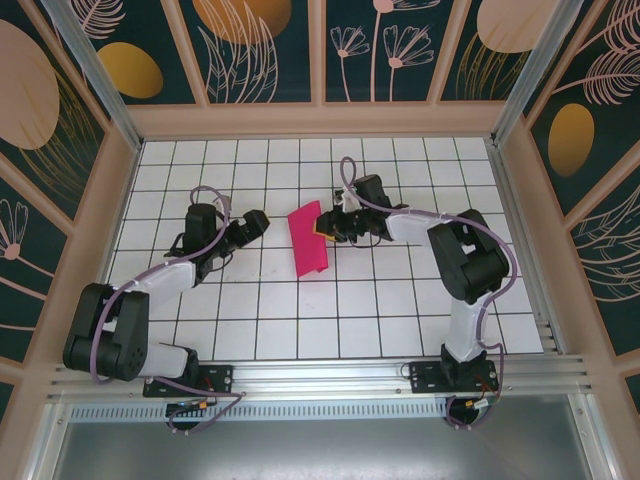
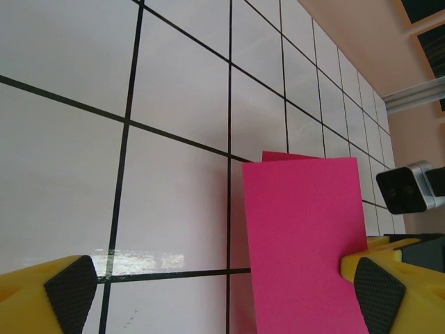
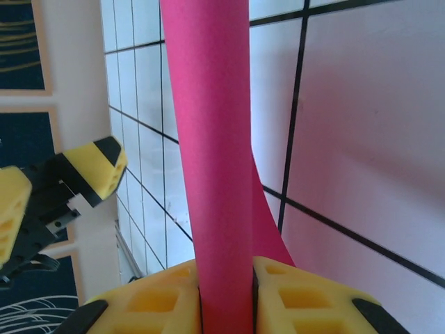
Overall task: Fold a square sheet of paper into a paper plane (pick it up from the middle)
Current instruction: Fold the square sheet of paper in half at the center of the table.
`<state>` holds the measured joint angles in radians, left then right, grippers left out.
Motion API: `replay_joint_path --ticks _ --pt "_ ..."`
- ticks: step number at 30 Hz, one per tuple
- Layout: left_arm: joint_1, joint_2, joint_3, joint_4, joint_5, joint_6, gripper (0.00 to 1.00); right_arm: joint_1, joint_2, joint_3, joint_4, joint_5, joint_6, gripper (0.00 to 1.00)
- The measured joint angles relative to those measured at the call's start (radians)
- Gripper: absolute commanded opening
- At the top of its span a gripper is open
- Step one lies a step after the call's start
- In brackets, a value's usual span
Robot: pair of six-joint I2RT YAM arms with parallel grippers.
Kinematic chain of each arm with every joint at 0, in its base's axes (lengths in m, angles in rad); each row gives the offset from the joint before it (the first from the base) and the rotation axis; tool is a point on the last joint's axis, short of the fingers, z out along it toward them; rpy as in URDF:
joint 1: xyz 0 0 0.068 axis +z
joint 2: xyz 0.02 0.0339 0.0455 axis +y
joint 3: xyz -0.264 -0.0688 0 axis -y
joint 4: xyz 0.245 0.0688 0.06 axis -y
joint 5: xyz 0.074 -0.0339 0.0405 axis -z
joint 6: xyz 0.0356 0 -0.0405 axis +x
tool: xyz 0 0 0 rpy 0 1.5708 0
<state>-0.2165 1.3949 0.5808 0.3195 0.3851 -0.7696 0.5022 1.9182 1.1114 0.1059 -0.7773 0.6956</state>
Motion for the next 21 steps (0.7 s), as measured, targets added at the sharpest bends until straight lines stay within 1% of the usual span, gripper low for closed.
replay_joint_path --ticks 3,8,10,15,21 --pt "-0.006 0.007 0.0 0.014 0.0 -0.007 0.97 -0.01 0.013 -0.008 0.049 -0.041 0.038 0.24" --pt "-0.015 0.013 0.0 0.035 0.0 -0.018 0.98 -0.011 0.028 -0.021 0.097 -0.077 0.079 0.24" --pt "-0.019 0.018 0.0 0.04 0.0 -0.022 0.98 -0.013 0.032 -0.024 0.091 -0.077 0.079 0.24" --pt "-0.021 0.026 0.0 0.044 0.0 -0.026 0.98 -0.013 0.036 0.011 -0.014 -0.006 0.016 0.26" --pt "-0.027 0.026 0.0 0.045 -0.002 -0.029 0.99 -0.013 0.068 0.056 -0.136 0.112 -0.067 0.28"
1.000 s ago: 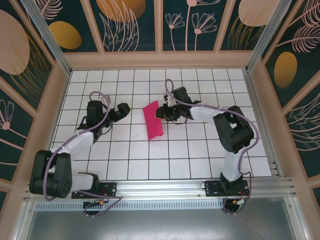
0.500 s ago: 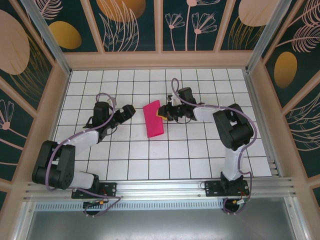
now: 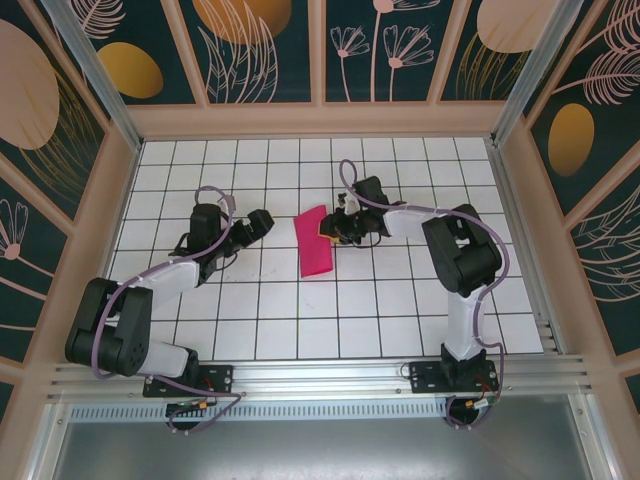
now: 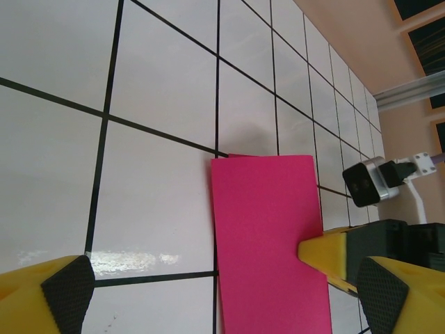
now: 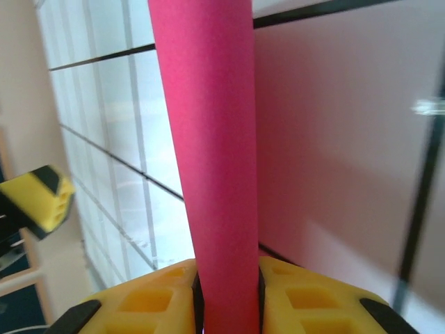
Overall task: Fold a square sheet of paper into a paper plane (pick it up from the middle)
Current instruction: Fold the square sheet of paper in half at the center of the table.
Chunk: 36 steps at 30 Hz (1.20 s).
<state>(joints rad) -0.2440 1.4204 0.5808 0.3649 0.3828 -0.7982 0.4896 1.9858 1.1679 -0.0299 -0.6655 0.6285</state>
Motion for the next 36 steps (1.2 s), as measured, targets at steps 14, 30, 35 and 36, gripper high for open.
replay_joint_path --ticks 14,30,35,36 --pt "-0.013 0.021 0.0 0.018 0.014 -0.012 0.92 0.01 0.011 0.045 -0.136 0.182 -0.099 0.46" --pt "-0.106 0.093 0.042 0.029 0.012 -0.072 0.82 0.013 -0.018 0.029 -0.144 0.287 -0.113 0.51" --pt "-0.152 0.124 0.073 0.029 0.005 -0.072 0.81 0.006 -0.037 0.022 -0.166 0.351 -0.135 0.5" --pt "-0.16 0.132 0.08 0.029 0.002 -0.072 0.8 0.005 -0.038 0.022 -0.17 0.356 -0.14 0.49"
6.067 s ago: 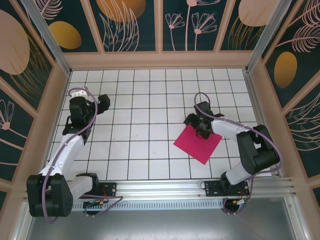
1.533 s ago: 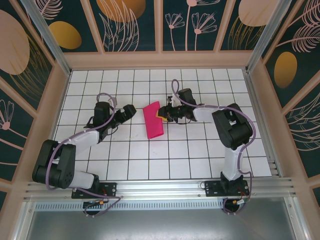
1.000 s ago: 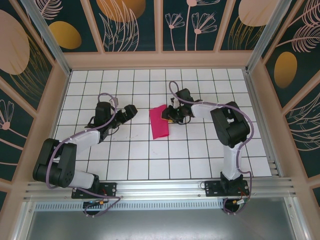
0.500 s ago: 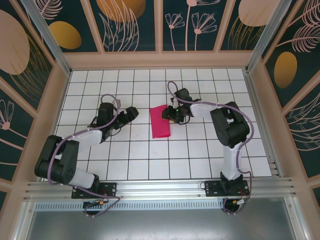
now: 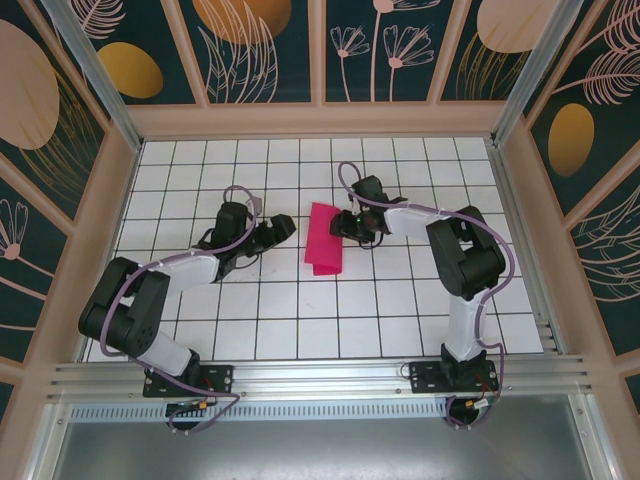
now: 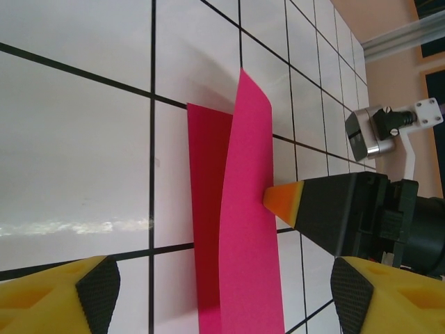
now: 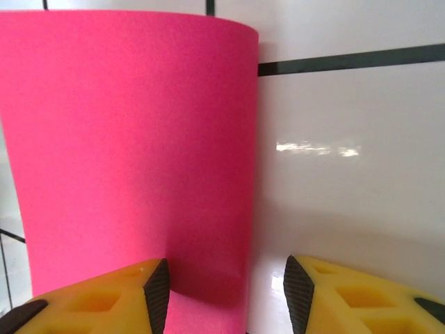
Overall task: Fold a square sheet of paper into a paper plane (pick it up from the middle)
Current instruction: Fold the square sheet of paper in half at the center of the table.
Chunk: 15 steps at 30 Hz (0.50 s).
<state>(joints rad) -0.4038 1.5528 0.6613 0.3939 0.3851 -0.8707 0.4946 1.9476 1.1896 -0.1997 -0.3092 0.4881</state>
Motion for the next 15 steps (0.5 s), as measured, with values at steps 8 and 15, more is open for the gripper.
replay_joint_path --ticks 8,15 --pt "-0.042 0.067 0.05 0.031 0.009 -0.026 0.69 -0.002 -0.002 -0.001 -0.011 0.005 -0.044 0.49" --pt "-0.087 0.156 0.098 0.039 0.026 -0.037 0.66 -0.001 -0.002 -0.001 -0.011 0.003 -0.058 0.49"
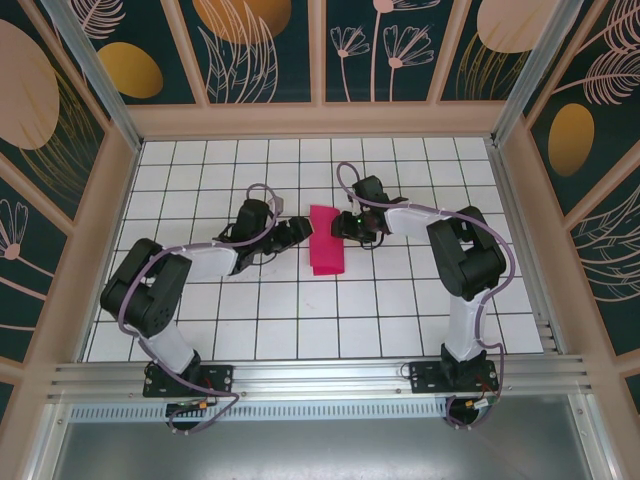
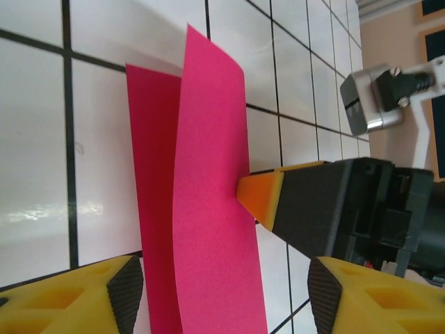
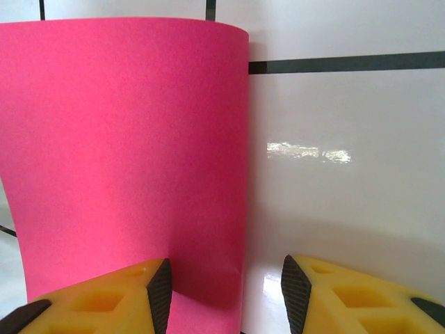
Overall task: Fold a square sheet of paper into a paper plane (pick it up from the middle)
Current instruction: Fold the square sheet of paper in half at the center of the table, then hold the square sheet of paper at the center of the table.
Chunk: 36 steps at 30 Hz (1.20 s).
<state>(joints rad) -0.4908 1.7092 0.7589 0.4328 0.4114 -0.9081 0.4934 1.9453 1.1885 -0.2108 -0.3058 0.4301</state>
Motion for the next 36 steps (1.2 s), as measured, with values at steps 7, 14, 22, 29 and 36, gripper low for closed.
replay_joint_path --ticks 7,14,22,29,36 --pt "-0.002 0.078 0.001 0.034 0.045 -0.019 0.65 -0.009 -0.005 -0.015 0.016 -0.023 -0.002 0.48" --pt "-0.002 0.107 0.001 0.134 0.112 -0.061 0.48 -0.032 -0.013 -0.042 0.047 -0.071 0.012 0.48" --pt "-0.002 0.153 0.001 0.183 0.146 -0.086 0.4 -0.048 -0.017 -0.056 0.06 -0.107 0.025 0.47" --pt "-0.002 0.157 0.001 0.263 0.187 -0.115 0.24 -0.051 -0.019 -0.06 0.063 -0.115 0.04 0.47" --pt "-0.002 0.177 0.002 0.311 0.214 -0.126 0.21 -0.056 -0.028 -0.073 0.064 -0.128 0.051 0.47"
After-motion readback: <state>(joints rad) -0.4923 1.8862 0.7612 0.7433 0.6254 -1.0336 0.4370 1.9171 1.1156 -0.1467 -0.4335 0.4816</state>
